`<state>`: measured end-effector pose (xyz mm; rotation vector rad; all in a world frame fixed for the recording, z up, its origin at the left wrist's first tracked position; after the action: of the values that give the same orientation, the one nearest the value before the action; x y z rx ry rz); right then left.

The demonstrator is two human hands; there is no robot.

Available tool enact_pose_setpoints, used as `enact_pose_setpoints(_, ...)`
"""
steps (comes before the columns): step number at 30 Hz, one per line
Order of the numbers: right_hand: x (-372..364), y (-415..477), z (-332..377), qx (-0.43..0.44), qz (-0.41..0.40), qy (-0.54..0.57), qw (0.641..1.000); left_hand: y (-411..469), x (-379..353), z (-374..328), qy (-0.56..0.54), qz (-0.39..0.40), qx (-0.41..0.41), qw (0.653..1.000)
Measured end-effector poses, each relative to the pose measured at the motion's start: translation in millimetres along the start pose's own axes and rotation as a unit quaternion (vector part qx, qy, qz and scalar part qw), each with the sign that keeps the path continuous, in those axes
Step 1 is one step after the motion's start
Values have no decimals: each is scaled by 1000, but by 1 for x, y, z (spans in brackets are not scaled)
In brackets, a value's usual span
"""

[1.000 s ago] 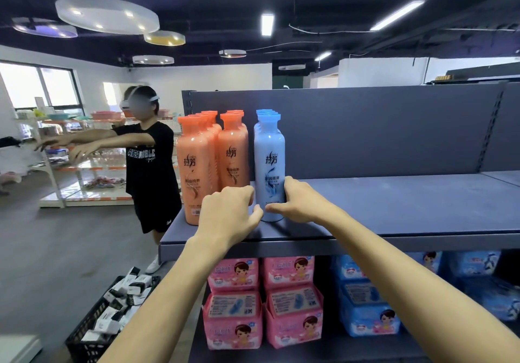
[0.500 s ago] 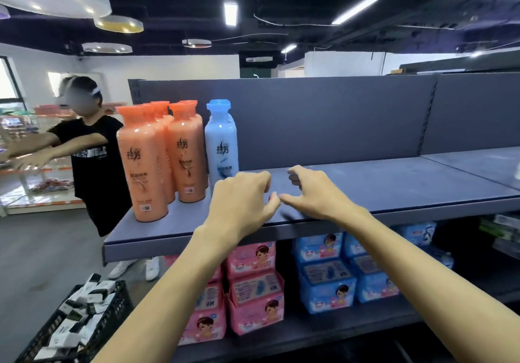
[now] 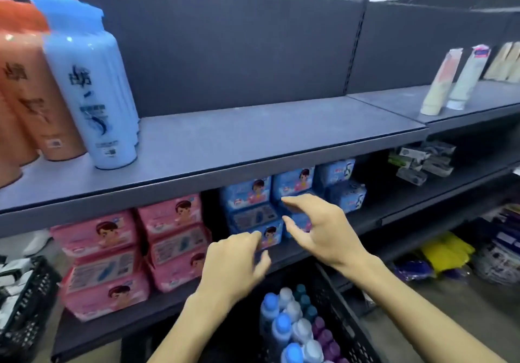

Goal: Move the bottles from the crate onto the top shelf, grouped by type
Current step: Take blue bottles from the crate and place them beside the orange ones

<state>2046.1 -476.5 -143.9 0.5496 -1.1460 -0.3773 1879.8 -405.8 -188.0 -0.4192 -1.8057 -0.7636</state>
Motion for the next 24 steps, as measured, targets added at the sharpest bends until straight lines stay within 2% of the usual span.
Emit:
enact_pose_setpoints(5,-61,-69,-49,-123,116,24,985,-32,-79,0,5,99,20,995)
enact_pose_setpoints(11,-136,-147,-83,-241,302,39,922,-74,-145,8,5,189,49,981)
enact_pose_setpoints(16,-182,-199,-91,-278,394,43,875,-110,-186,17,9,245,63,967)
enact_pose_setpoints(21,-215,-235,-87,-264,443,29,856,-133,-218,17,-13,281,70,957)
enact_pose_setpoints(24,-228,-246,-88,-284,455,26,844,-139,-236,12,-21,292,71,953)
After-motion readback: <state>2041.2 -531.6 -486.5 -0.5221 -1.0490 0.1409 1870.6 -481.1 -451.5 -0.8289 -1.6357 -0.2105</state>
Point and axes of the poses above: each hand's wrist, its own y-axis towards the middle knuckle, its own x-axis out of the back of the hand, z = x × y, the point moved 3 cm from there along y, towards the middle knuckle, and after that the axes turned 5 degrees about x, right-handed, at the moved point
